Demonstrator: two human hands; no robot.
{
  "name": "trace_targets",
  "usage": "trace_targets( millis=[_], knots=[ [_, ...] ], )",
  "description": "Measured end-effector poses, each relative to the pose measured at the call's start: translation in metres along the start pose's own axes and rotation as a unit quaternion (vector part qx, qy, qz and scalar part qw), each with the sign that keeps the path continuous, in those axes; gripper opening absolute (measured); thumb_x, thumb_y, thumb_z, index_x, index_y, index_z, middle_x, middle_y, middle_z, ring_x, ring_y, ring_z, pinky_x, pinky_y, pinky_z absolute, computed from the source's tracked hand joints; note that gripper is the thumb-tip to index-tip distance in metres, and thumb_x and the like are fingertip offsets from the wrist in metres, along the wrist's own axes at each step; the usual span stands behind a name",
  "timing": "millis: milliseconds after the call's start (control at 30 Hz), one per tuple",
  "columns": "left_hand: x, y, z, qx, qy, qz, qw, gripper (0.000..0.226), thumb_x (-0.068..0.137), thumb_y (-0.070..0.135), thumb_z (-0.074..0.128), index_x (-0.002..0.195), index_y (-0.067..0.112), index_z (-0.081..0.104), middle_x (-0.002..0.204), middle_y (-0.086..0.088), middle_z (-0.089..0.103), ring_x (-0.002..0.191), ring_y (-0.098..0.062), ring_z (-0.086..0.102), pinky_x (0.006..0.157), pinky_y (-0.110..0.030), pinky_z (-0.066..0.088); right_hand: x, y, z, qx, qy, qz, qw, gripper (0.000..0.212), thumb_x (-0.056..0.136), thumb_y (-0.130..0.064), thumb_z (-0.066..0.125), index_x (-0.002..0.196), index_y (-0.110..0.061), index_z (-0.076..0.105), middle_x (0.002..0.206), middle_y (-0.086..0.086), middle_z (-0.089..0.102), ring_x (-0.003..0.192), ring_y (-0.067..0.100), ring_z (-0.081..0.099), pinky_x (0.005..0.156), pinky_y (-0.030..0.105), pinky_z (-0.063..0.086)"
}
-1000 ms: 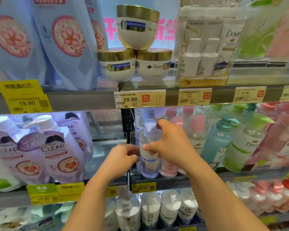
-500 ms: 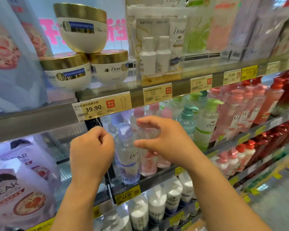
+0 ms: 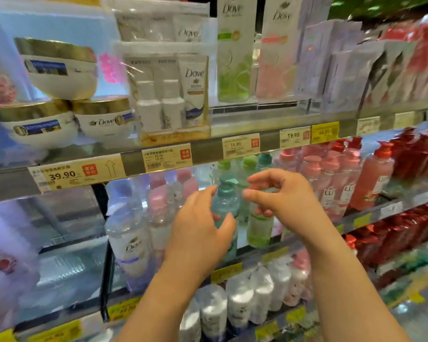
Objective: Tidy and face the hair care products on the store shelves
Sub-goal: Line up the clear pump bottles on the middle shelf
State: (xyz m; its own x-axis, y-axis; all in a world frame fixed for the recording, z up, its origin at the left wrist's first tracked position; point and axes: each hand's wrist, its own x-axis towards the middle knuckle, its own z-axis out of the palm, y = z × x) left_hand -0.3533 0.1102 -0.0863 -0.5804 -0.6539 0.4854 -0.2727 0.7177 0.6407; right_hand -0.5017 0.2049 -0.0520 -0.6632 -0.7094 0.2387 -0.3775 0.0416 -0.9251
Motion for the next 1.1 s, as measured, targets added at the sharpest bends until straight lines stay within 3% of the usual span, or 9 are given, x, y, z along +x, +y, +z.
trace_targets(
  millis=[67, 167, 267, 400, 567, 633, 767, 933, 1100],
  knots=[
    [0.005, 0.011, 0.02, 0.012, -0.017, -0.047, 0.999, 0.067, 0.089, 0.033, 0.064, 0.149, 0.021, 0.035, 0.135, 0.007, 0.048, 0.092, -0.006, 0.063, 0.087, -0.02, 0.039, 0.009, 0.012, -0.022, -0.009, -0.008, 0.01, 1.0, 0.018, 0.081, -0.017, 0.084, 0.094, -0.021, 0.073, 0.088, -0.001, 0.075, 0.057, 0.023, 0.07, 0.053, 0.025, 0.049],
    [0.014, 0.021, 0.047, 0.036, -0.017, -0.104, 0.994, 0.085, 0.09, 0.041, 0.061, 0.157, 0.021, 0.013, 0.151, 0.0, 0.034, 0.12, -0.021, 0.055, 0.105, -0.037, 0.041, 0.021, 0.031, -0.049, -0.012, -0.012, 0.009, 1.0, 0.019, 0.081, -0.016, 0.084, 0.096, -0.019, 0.073, 0.088, 0.0, 0.075, 0.058, 0.022, 0.069, 0.055, 0.029, 0.05],
    [0.021, 0.023, 0.063, 0.045, -0.011, -0.161, 0.986, 0.092, 0.09, 0.043, 0.062, 0.156, 0.027, 0.001, 0.158, -0.003, 0.027, 0.136, -0.024, 0.041, 0.108, -0.041, 0.04, 0.029, 0.046, -0.063, -0.049, -0.022, 0.006, 0.999, 0.028, 0.081, -0.022, 0.084, 0.105, -0.02, 0.07, 0.092, -0.004, 0.073, 0.061, 0.015, 0.072, 0.062, 0.034, 0.061],
    [0.027, 0.027, 0.075, 0.063, 0.03, -0.187, 0.98, 0.093, 0.088, 0.042, 0.065, 0.156, 0.022, 0.005, 0.152, -0.009, 0.036, 0.131, -0.027, 0.045, 0.101, -0.04, 0.046, 0.042, 0.066, -0.075, -0.09, -0.036, 0.014, 0.995, 0.052, 0.078, -0.039, 0.083, 0.124, -0.032, 0.059, 0.114, -0.015, 0.062, 0.094, 0.017, 0.071, 0.085, 0.047, 0.061],
    [0.03, 0.025, 0.08, 0.128, 0.054, -0.218, 0.966, 0.087, 0.084, 0.045, 0.071, 0.149, 0.01, 0.024, 0.143, -0.01, 0.041, 0.124, -0.027, 0.05, 0.094, -0.039, 0.048, 0.053, 0.083, -0.065, -0.131, -0.11, 0.031, 0.985, 0.092, 0.074, -0.048, 0.083, 0.15, -0.031, 0.034, 0.145, -0.005, 0.052, 0.115, 0.025, 0.066, 0.093, 0.051, 0.057],
    [0.029, 0.023, 0.079, 0.151, 0.051, -0.222, 0.962, 0.077, 0.082, 0.052, 0.07, 0.141, 0.014, 0.038, 0.131, -0.006, 0.045, 0.114, -0.025, 0.055, 0.088, -0.039, 0.051, 0.056, 0.088, -0.058, -0.128, -0.129, 0.04, 0.983, 0.091, 0.075, -0.046, 0.083, 0.15, -0.03, 0.033, 0.142, -0.001, 0.057, 0.108, 0.022, 0.07, 0.089, 0.046, 0.06],
    [0.03, 0.024, 0.077, 0.181, 0.043, -0.218, 0.958, 0.063, 0.078, 0.062, 0.067, 0.124, 0.021, 0.053, 0.116, 0.0, 0.047, 0.102, -0.022, 0.058, 0.083, -0.041, 0.053, 0.061, 0.09, -0.051, -0.102, -0.127, 0.048, 0.985, 0.08, 0.081, -0.032, 0.082, 0.148, -0.027, 0.037, 0.126, -0.002, 0.06, 0.069, 0.01, 0.071, 0.064, 0.03, 0.06],
    [0.03, 0.023, 0.073, 0.182, 0.028, -0.197, 0.963, 0.062, 0.076, 0.062, 0.068, 0.122, 0.024, 0.053, 0.115, 0.005, 0.062, 0.103, -0.019, 0.061, 0.082, -0.041, 0.056, 0.061, 0.091, -0.047, -0.116, -0.123, 0.051, 0.984, 0.086, 0.079, -0.037, 0.082, 0.15, -0.03, 0.034, 0.127, -0.005, 0.057, 0.099, 0.022, 0.071, 0.085, 0.043, 0.061],
    [0.026, 0.025, 0.067, 0.161, 0.025, -0.17, 0.972, 0.058, 0.074, 0.06, 0.071, 0.121, 0.031, 0.055, 0.111, 0.011, 0.064, 0.101, -0.015, 0.062, 0.079, -0.038, 0.056, 0.061, 0.092, -0.045, -0.121, -0.101, 0.043, 0.987, 0.087, 0.072, -0.043, 0.087, 0.145, -0.029, 0.041, 0.13, -0.004, 0.061, 0.107, 0.021, 0.067, 0.089, 0.044, 0.06]
  ],
)
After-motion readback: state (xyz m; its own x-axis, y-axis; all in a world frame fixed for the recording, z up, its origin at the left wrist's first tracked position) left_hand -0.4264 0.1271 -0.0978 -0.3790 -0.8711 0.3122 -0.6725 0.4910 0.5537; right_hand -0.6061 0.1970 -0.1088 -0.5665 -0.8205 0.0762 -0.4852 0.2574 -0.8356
